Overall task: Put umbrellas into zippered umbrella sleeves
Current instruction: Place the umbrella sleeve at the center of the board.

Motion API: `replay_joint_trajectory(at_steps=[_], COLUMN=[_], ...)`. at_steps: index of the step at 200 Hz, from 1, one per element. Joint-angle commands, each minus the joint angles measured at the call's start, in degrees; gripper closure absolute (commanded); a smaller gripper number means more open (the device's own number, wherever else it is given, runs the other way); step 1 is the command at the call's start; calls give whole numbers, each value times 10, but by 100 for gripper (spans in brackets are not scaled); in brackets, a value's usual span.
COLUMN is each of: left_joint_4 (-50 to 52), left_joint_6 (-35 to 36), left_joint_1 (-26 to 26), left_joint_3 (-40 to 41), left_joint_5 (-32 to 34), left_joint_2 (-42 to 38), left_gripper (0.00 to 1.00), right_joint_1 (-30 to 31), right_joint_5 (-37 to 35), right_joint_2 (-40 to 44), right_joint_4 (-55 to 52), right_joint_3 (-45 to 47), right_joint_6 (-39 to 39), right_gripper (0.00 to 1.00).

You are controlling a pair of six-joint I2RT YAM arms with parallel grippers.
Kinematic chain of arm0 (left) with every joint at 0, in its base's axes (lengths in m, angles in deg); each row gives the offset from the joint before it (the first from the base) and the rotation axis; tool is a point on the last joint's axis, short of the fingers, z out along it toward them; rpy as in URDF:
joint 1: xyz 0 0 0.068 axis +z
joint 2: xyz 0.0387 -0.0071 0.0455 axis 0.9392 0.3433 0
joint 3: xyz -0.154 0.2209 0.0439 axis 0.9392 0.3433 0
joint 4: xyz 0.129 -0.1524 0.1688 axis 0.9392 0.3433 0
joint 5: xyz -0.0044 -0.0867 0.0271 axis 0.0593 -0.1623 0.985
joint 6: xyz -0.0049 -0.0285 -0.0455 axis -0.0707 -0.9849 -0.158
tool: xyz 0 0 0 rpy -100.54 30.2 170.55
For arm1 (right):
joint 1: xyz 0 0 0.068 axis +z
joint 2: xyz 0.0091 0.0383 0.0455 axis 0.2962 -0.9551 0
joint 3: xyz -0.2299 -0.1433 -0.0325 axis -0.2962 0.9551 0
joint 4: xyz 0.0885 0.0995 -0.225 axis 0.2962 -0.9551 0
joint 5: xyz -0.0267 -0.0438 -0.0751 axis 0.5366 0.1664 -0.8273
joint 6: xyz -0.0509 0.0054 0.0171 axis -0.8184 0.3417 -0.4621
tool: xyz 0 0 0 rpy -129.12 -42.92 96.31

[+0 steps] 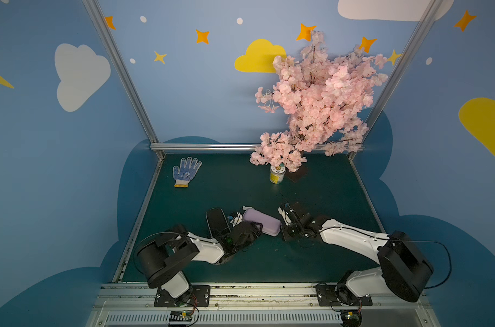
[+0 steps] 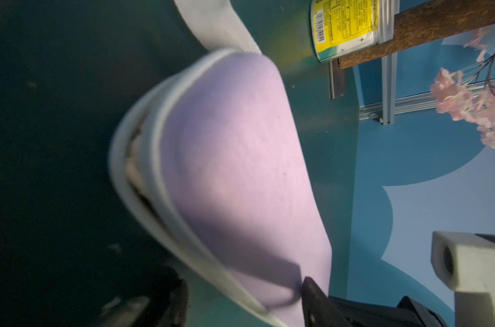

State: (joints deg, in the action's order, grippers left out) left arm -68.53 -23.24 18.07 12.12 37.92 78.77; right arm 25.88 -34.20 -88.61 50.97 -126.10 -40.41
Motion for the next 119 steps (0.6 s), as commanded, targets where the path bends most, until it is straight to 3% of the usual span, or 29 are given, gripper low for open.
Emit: replay_joint_trajectory(at_steps=[1,34,54,88,119], left_joint_4=[222,360,435,401,412], left_joint_6=[54,197,271,370,439], left_joint_1=[18,67,92,186,222], left_joint_3=[-28,-132,-190,-225,-302], left_joint_5=[-7,-84,-97,-215,-314], left_joint_2=[-50,-89,-99,-64,32], left_gripper=[36,39,40,39,41], right_joint_1=[-14,-33,-47,-51,-55], right_joint_5=[-31,-41,-50,-56,-54], right_joint_2=[-15,-57,-93,-123,-143], right_joint_4=[-28,-38,-39,-40,-31], right_joint_3=[-31,-74,-108,-126,-145], right_joint_6=[-38,-84,-109,-134,-136], right_gripper=[100,100,100,100,100])
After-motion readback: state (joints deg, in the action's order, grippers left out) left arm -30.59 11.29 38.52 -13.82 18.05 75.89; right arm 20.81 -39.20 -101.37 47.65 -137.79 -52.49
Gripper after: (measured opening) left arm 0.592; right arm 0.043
